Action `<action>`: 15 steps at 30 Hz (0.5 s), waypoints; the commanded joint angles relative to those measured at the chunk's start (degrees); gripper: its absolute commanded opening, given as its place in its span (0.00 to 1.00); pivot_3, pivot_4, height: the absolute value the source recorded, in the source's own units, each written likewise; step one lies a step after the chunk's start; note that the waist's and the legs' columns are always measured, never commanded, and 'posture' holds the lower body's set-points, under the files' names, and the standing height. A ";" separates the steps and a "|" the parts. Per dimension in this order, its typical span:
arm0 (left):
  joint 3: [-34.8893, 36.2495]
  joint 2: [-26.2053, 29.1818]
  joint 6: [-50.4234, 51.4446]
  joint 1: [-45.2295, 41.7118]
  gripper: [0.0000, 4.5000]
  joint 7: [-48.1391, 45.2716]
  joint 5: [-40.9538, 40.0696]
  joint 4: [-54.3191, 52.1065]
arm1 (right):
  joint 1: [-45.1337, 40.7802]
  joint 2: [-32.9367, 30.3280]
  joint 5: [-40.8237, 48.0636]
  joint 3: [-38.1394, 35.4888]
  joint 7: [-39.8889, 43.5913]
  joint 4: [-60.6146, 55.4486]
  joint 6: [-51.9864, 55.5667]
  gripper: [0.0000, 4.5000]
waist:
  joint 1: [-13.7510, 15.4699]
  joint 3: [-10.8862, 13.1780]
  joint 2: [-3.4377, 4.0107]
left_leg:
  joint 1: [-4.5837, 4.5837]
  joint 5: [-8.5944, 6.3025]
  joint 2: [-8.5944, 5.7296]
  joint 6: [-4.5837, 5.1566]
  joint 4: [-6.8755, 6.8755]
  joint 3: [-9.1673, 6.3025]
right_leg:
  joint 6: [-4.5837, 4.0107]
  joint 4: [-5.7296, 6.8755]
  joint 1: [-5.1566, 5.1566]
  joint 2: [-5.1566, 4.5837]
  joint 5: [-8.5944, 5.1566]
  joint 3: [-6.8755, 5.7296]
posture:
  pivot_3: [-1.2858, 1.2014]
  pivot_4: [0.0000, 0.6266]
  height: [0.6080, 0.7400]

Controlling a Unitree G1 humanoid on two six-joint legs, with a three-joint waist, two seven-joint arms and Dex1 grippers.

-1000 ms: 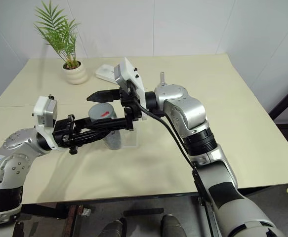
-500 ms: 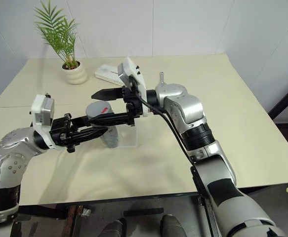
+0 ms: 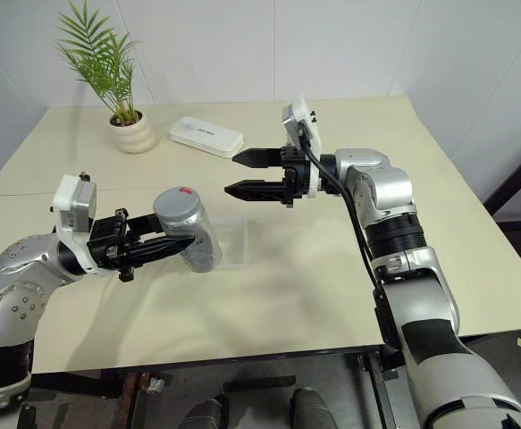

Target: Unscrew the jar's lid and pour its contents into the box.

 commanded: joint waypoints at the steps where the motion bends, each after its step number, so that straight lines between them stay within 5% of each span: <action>1: 1.32 0.78 -0.90 0.17 0.41 -0.45 -0.56 -1.60 | -1.26 -0.59 3.81 -2.22 2.02 -6.33 3.10 1.00 | 0.09 0.00 0.00 | 0.00 0.00 0.00 0.00 0.00 0.00 | 0.00 -0.01 0.00 0.00 0.00 0.00 | 0.52 0.24 1.00; 15: 0.67 0.18 -1.06 -0.26 0.41 0.28 -0.11 -1.29 | 2.84 8.08 3.61 4.49 -9.17 -21.95 9.04 1.00 | 0.31 0.00 0.00 | 0.01 -0.01 0.00 -0.01 0.04 -0.01 | -0.01 0.03 0.01 0.00 0.00 0.00 | 0.52 0.24 1.00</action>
